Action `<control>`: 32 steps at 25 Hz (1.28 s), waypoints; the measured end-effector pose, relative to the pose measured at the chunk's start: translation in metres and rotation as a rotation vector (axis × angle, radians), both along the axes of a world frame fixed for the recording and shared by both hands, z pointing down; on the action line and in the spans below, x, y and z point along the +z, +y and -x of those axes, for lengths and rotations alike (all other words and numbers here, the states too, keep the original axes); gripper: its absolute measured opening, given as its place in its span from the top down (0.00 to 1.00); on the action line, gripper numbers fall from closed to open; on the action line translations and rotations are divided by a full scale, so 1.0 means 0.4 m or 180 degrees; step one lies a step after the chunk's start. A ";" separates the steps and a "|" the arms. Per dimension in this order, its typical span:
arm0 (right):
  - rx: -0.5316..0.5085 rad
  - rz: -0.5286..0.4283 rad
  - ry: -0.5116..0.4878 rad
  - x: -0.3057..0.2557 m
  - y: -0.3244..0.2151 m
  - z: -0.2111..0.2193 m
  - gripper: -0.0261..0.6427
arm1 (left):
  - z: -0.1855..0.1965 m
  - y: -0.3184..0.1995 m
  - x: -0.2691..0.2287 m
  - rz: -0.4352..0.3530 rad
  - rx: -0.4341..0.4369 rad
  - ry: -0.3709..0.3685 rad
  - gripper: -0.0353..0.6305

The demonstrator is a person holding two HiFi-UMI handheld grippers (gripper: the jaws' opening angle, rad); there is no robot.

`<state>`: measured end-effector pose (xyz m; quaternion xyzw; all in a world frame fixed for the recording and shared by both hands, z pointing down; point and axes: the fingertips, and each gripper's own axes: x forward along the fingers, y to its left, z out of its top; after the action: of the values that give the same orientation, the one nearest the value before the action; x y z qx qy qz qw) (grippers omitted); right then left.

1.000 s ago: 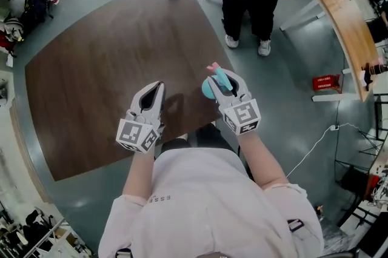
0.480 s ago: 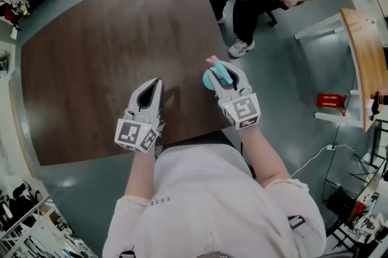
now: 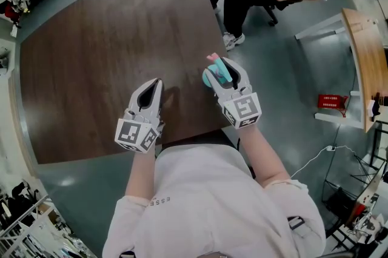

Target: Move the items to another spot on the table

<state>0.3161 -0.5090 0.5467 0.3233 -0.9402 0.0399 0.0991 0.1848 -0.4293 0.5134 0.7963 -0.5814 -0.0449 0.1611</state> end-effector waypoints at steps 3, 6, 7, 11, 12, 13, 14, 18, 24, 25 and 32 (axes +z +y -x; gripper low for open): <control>0.0114 0.0030 -0.0051 -0.035 0.006 -0.006 0.63 | 0.010 0.011 -0.025 -0.0025 0.0056 0.0013 0.94; 0.0332 0.0057 -0.0038 -0.073 0.023 -0.034 0.63 | 0.011 0.029 -0.071 -0.0042 0.0171 0.0026 0.94; 0.0427 0.0065 -0.0021 -0.086 0.034 -0.044 0.63 | 0.015 0.038 -0.086 -0.0050 0.0220 0.0026 0.94; 0.0959 0.0044 0.0027 -0.139 0.100 -0.087 0.77 | 0.055 0.076 -0.130 -0.0071 0.0372 -0.0002 0.94; 0.1069 0.0011 0.0023 -0.152 0.119 -0.093 0.86 | 0.067 0.085 -0.139 -0.0077 0.0411 -0.0004 0.94; 0.1147 -0.0017 0.0010 -0.163 0.138 -0.094 0.98 | 0.077 0.095 -0.146 -0.0086 0.0459 -0.0002 0.94; 0.1194 -0.0032 -0.0006 -0.171 0.157 -0.089 0.98 | 0.083 0.107 -0.153 -0.0098 0.0517 0.0001 0.94; 0.1208 -0.0083 -0.0054 -0.190 0.234 -0.053 0.98 | 0.089 0.164 -0.179 -0.0189 0.0716 0.0004 0.94; 0.1094 -0.0105 -0.0097 -0.207 0.329 -0.035 0.98 | 0.070 0.261 -0.206 -0.0298 0.0720 -0.0028 0.94; 0.1071 -0.0090 -0.0093 -0.206 0.346 -0.033 0.98 | 0.067 0.279 -0.210 -0.0310 0.0697 -0.0034 0.94; 0.0643 -0.0010 -0.0053 -0.191 0.494 0.046 0.98 | 0.076 0.425 -0.215 -0.0342 0.0485 -0.0045 0.94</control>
<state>0.2975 -0.3115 0.4704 0.4163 -0.9037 0.0510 0.0862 0.1545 -0.2594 0.4274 0.8460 -0.5170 -0.0579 0.1170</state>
